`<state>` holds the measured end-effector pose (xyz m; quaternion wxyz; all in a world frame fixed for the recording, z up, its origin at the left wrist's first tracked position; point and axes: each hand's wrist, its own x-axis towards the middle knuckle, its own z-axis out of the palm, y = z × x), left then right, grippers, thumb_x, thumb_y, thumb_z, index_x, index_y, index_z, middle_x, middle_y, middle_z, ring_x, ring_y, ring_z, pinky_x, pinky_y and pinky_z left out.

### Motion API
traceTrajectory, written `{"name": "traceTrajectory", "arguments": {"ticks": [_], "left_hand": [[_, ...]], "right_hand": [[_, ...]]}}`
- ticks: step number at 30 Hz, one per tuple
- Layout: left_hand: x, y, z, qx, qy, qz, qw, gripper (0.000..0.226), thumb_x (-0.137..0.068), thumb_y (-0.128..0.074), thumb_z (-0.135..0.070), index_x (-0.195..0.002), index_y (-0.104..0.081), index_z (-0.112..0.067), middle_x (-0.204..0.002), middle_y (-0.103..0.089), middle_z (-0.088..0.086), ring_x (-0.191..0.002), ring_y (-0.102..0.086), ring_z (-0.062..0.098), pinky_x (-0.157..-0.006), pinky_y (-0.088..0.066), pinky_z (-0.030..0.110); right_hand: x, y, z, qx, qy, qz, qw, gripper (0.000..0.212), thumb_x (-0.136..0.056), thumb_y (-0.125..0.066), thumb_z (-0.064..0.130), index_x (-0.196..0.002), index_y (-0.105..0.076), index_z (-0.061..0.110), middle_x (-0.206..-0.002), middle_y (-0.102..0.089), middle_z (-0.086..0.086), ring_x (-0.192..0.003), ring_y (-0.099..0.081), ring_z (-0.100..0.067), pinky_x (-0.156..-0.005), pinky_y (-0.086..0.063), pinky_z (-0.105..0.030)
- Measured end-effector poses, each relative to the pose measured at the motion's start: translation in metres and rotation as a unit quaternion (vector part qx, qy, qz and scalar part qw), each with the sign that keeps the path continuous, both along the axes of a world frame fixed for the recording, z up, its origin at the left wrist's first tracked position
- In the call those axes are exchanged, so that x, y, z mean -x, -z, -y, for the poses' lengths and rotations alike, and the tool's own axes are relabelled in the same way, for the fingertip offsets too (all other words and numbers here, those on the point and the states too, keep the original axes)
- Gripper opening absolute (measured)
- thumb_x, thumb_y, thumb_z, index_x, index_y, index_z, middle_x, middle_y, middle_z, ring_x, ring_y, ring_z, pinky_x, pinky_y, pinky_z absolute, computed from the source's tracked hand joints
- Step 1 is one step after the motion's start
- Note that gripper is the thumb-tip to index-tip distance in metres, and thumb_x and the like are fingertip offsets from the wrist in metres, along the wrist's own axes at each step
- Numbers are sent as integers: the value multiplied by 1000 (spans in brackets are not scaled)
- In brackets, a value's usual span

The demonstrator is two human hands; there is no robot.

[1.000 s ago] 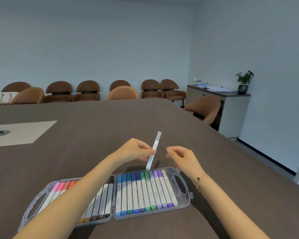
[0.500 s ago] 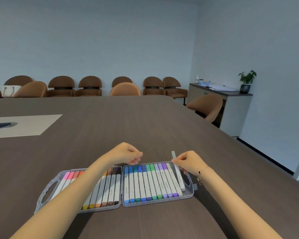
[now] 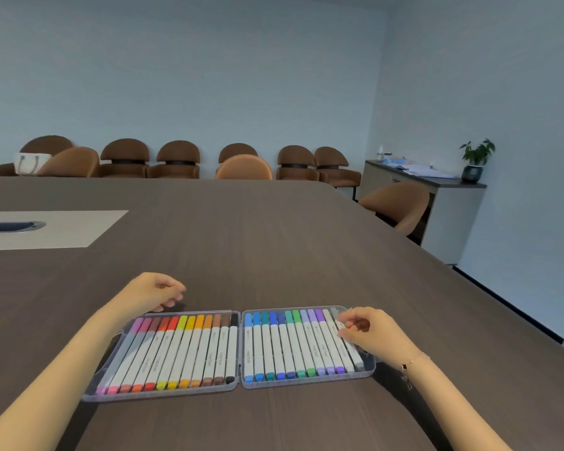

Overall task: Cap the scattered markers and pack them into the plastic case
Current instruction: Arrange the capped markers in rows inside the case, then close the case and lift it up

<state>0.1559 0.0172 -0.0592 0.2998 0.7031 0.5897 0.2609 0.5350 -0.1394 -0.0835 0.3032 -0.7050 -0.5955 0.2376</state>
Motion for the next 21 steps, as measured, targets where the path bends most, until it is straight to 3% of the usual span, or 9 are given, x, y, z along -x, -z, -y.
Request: {"name": "traceTrajectory", "arguments": {"ticks": [5,9,13,17,19,21], "left_hand": [[19,6,7,-78,-61,-44,994,12,-92,-57,-13,-97,-68,-14,-90,-66,1,-85,-60,15,-79,-48,28],[36,9,17,-98,-100,-31,990,14,-92,-57,-12,-101,-68,-12,-92,-67,2,-89,-59,18,-86,-48,38],[49,17,21,-82,-122,-43,988,13,-90,-61,-16,-100,-69,-13,-95,-66,4,-90,-59,20,-86,-48,38],[57,22,23,-33,-158,-112,981,18,-87,-65,-30,-83,-67,-12,-81,-64,5,-73,-57,18,-72,-49,30],[58,25,25,35,-161,-182,969,40,-88,-60,-43,-69,-61,-8,-65,-59,5,-58,-53,17,-58,-43,26],[57,27,27,62,-159,-221,960,45,-91,-52,-48,-74,-57,-6,-68,-59,6,-60,-55,18,-57,-43,25]], "right_hand": [[5,12,6,-67,-7,48,997,11,-89,-62,26,-95,-67,34,-107,-53,10,-94,-56,-5,-73,-44,-11],[7,19,6,-79,-3,67,995,18,-91,-60,25,-104,-71,22,-131,-45,6,-121,-33,-8,-94,-30,-18],[6,20,8,-84,32,36,995,21,-86,-65,29,-105,-72,27,-151,-30,2,-139,-16,-16,-110,-22,-32],[8,22,9,-72,58,-14,996,14,-83,-66,38,-96,-69,43,-152,-30,-4,-143,-14,-24,-115,-19,-49],[9,22,6,-70,56,-32,995,12,-85,-65,37,-94,-68,43,-147,-40,-4,-143,-16,-24,-116,-14,-47],[10,21,0,-80,47,-18,995,11,-87,-62,36,-89,-66,46,-134,-56,-1,-141,-26,-23,-118,-7,-44]]}}
